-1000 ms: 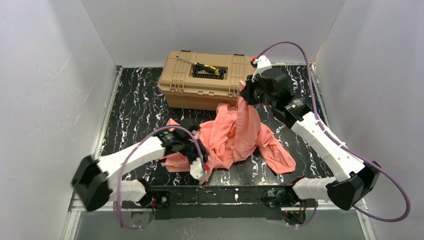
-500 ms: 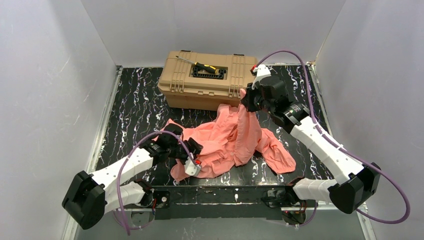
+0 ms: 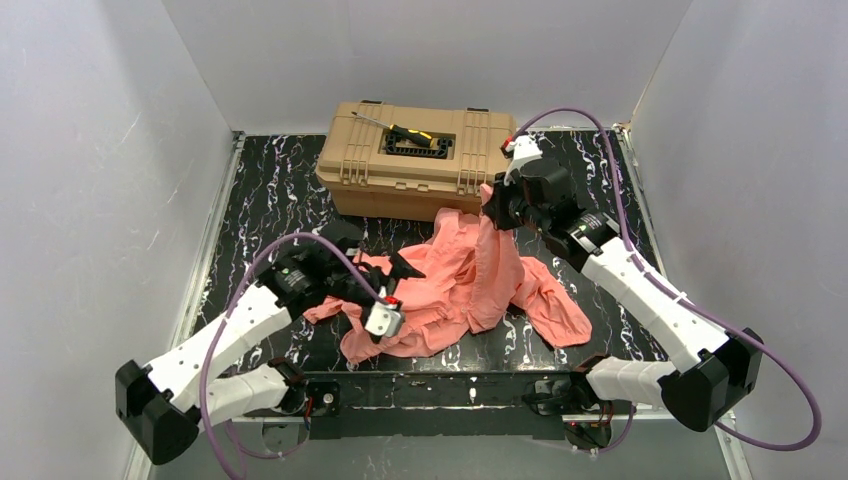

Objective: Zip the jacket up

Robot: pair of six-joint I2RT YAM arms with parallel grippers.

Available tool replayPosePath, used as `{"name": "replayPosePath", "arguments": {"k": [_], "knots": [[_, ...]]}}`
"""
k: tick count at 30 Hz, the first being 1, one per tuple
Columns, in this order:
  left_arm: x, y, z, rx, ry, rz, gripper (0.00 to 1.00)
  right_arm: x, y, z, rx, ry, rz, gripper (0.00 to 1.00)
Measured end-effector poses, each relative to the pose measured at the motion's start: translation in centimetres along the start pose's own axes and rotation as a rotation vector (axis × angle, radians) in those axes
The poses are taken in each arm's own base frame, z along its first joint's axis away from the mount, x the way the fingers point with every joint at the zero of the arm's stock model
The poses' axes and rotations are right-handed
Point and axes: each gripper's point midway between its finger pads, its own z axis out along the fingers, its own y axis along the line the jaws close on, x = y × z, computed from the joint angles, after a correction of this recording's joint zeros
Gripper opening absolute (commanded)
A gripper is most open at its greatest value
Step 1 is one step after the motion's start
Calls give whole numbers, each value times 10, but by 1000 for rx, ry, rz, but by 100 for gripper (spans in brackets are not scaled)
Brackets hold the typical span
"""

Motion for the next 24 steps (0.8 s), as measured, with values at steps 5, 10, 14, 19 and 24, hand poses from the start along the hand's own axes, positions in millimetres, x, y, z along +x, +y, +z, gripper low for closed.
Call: {"name": "replayPosePath", "arguments": {"k": [5,10,14,19,24], "knots": [[-13,-8,48,92,-77,-73,95,3,1,-2,-17,6,2,1],[26,-20,100,177,-1,-187,85,6,0,-11,-29,-4,3,1],[56,-19,120,173,79,-238,73,22,-5,-17,-33,7,10,1],[74,-7,129,110,151,-227,67,42,-9,-18,-36,37,19,1],[84,-3,130,69,191,-217,65,52,-11,-18,-45,48,32,1]]}}
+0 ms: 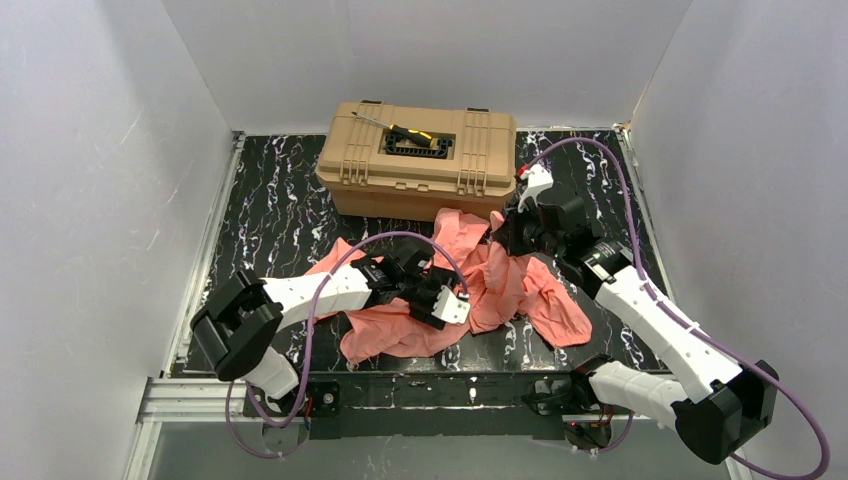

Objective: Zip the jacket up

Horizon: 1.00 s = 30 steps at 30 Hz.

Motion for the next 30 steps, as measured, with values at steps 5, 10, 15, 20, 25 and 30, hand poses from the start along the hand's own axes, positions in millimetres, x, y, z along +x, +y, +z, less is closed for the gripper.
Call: {"name": "replayPosePath", "arguments": {"k": [5,10,15,20,25,30], "knots": [[11,-11,4,20,28,-21,64,4,-3,-1,-6,1,23,1],[18,-19,9,48,38,-58,61,1,-1,-3,-29,-9,34,1],[18,-26,14,73,36,-67,60,-2,1,-4,-46,-18,36,1],[10,-34,18,96,24,-39,55,3,-1,-2,-49,-11,41,1],[16,-41,25,121,50,-42,48,9,-4,-1,-47,2,46,1],[22,-42,26,128,82,-52,47,6,-4,-5,-50,-13,48,1]]}}
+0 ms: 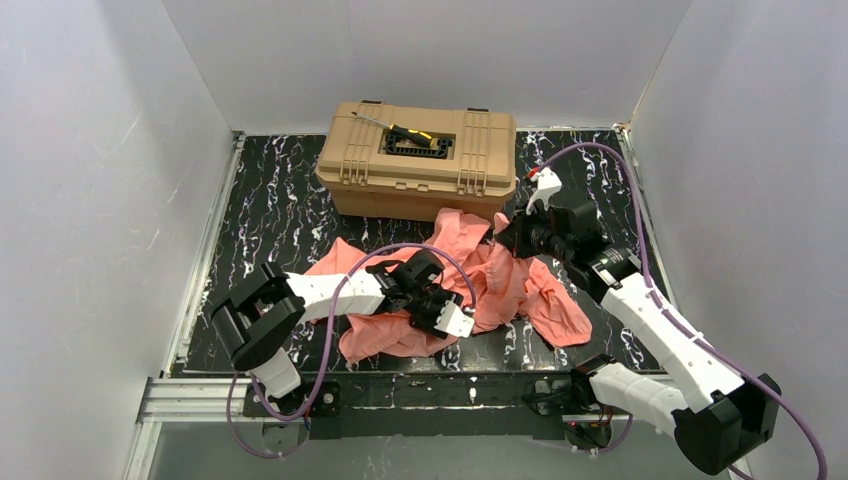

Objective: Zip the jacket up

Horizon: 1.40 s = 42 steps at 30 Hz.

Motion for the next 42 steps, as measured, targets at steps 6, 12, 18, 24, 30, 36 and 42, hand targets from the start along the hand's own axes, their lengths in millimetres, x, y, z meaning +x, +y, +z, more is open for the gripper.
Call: {"name": "replayPosePath", "arguments": {"k": [6,12,18,24,30,36,42], "knots": [[4,2,-8,-25,34,-10,59,-1,2,-2,-11,-5,0,1],[-5,7,-23,-68,23,-15,62,5,1,-1,-14,9,5,1],[4,1,-20,-45,58,-44,58,5,2,-2,-18,8,6,1],[14,3,-13,-36,97,-72,52,4,4,-3,-26,4,13,1],[11,14,-15,-49,97,-84,17,8,6,-3,-38,9,24,1],[11,15,-18,-37,97,-66,0,9,6,-3,-41,10,24,1],[6,16,-33,-88,71,84,0,9,8,-3,-53,14,26,1]]}}
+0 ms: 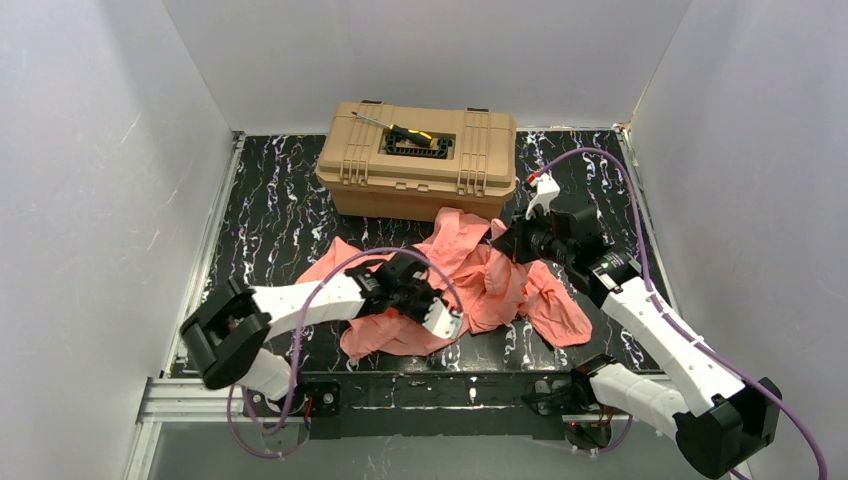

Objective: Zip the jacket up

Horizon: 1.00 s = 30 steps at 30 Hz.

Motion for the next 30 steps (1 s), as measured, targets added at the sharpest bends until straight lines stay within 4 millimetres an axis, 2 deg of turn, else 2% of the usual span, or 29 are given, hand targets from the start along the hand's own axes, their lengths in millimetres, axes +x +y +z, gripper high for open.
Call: {"name": "replayPosePath", "arguments": {"k": [3,5,7,9,11,14,17,22,30], "knots": [[-7,10,-20,-117,-47,169,0,1,6,-1,-32,9,-2,1],[-18,26,-38,-216,-86,292,0,0,13,-2,-69,18,-8,1],[-34,52,-65,-356,-118,437,0,-4,22,-4,-118,24,-17,1],[-53,78,-101,-501,-138,593,0,-12,37,-6,-191,26,-30,1],[-73,94,-139,-634,-145,735,0,-18,53,-9,-278,26,-43,1],[-107,101,-198,-812,-153,946,0,-26,83,-16,-451,38,-65,1],[-134,92,-238,-923,-164,1100,0,-33,110,-28,-627,54,-91,1],[-152,73,-266,-983,-172,1222,0,-40,140,-53,-831,69,-115,1],[-159,54,-275,-971,-194,1274,0,-50,171,-86,-1034,96,-81,1]]}}
